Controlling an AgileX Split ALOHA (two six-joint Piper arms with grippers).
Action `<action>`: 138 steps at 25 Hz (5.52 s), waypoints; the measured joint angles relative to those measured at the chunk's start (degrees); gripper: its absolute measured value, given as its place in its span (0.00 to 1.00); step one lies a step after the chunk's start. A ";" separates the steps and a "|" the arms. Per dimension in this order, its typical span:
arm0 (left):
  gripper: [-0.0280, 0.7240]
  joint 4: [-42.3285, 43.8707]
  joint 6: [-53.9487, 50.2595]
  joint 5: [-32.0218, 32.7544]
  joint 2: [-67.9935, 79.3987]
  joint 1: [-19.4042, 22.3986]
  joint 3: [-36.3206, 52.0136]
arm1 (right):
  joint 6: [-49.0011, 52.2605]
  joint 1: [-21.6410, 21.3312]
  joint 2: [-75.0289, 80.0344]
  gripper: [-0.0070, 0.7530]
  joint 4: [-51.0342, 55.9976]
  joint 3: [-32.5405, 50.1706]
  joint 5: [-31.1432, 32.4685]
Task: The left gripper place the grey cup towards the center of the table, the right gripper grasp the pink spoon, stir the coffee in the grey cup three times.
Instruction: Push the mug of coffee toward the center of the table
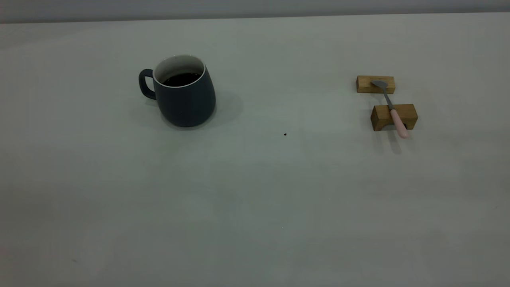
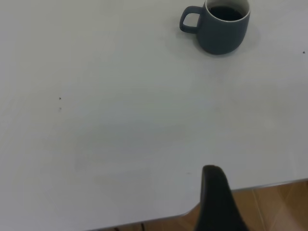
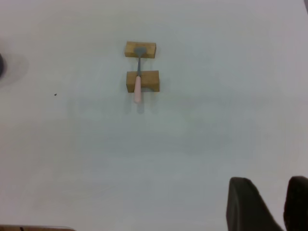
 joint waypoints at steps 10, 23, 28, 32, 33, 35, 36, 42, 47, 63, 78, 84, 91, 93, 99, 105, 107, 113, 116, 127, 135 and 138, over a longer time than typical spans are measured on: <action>0.73 0.00 0.00 0.00 0.00 0.00 0.00 | 0.00 0.00 0.00 0.32 0.00 0.00 0.00; 0.73 0.00 0.00 0.00 0.00 0.00 0.00 | 0.00 0.00 0.00 0.32 0.00 0.00 0.00; 0.73 0.00 0.00 0.00 0.00 0.00 0.00 | 0.00 0.00 0.00 0.32 0.00 0.00 0.00; 0.73 0.00 0.00 0.00 0.00 0.00 0.00 | 0.00 0.00 0.00 0.32 0.00 0.00 0.00; 0.73 0.00 0.00 0.00 0.00 0.00 0.00 | 0.00 0.00 0.00 0.32 0.00 0.00 0.00; 0.73 0.00 -1.23 0.00 0.00 0.00 0.00 | 0.00 0.00 0.00 0.32 0.00 0.00 0.00; 0.73 0.00 -2.25 -0.05 0.25 0.00 0.00 | 0.00 0.00 0.00 0.32 0.00 0.00 0.00; 0.73 0.12 -1.65 -1.15 13.19 0.00 -0.23 | 0.00 0.00 0.00 0.32 0.00 0.00 0.00; 0.73 0.12 3.58 -8.11 29.77 0.00 -2.69 | 0.00 0.00 0.00 0.32 0.00 0.00 0.00; 0.73 0.07 38.01 -30.54 87.35 0.00 -26.73 | 0.00 0.00 0.00 0.32 0.00 0.00 0.00; 0.70 -16.09 92.96 -25.92 125.99 0.00 -57.74 | 0.00 0.00 0.00 0.32 0.00 0.00 0.00; 0.68 -16.91 95.97 -20.46 134.80 -0.58 -66.18 | 0.00 0.00 0.00 0.32 0.00 0.00 0.00; 0.68 -17.30 98.40 -20.38 140.68 -4.44 -69.78 | 0.00 0.00 0.00 0.32 0.00 0.00 0.00; 0.68 -17.36 98.47 -20.50 141.23 -5.37 -70.25 | 0.00 0.00 0.00 0.32 0.00 0.00 0.00; 0.68 -17.60 95.88 -22.51 143.50 -9.88 -70.23 | 0.00 0.00 0.00 0.32 0.00 0.00 0.00; 0.68 -22.22 95.40 -25.35 143.50 -13.91 -70.23 | 0.00 0.00 0.00 0.32 0.00 0.00 0.00; 0.68 -22.86 94.86 -25.74 143.50 -15.00 -70.23 | 0.00 0.00 0.00 0.32 0.00 0.00 0.00; 0.68 -23.23 93.03 -27.21 143.50 -17.93 -70.23 | 0.00 0.00 0.00 0.32 0.00 0.00 0.00; 0.68 -24.74 92.91 -28.49 143.50 -19.33 -70.23 | 0.00 0.00 0.00 0.32 0.00 0.00 0.00; 0.68 -29.77 93.23 -29.62 143.50 -20.58 -70.23 | 0.00 0.00 0.00 0.32 0.00 0.00 0.00; 0.68 -26.99 89.05 -27.56 140.79 -20.78 -70.18 | 0.00 0.00 0.00 0.32 0.00 0.00 0.00; 0.68 -21.63 82.67 -25.09 136.85 -20.53 -70.18 | 0.00 0.00 0.00 0.32 0.00 0.00 0.00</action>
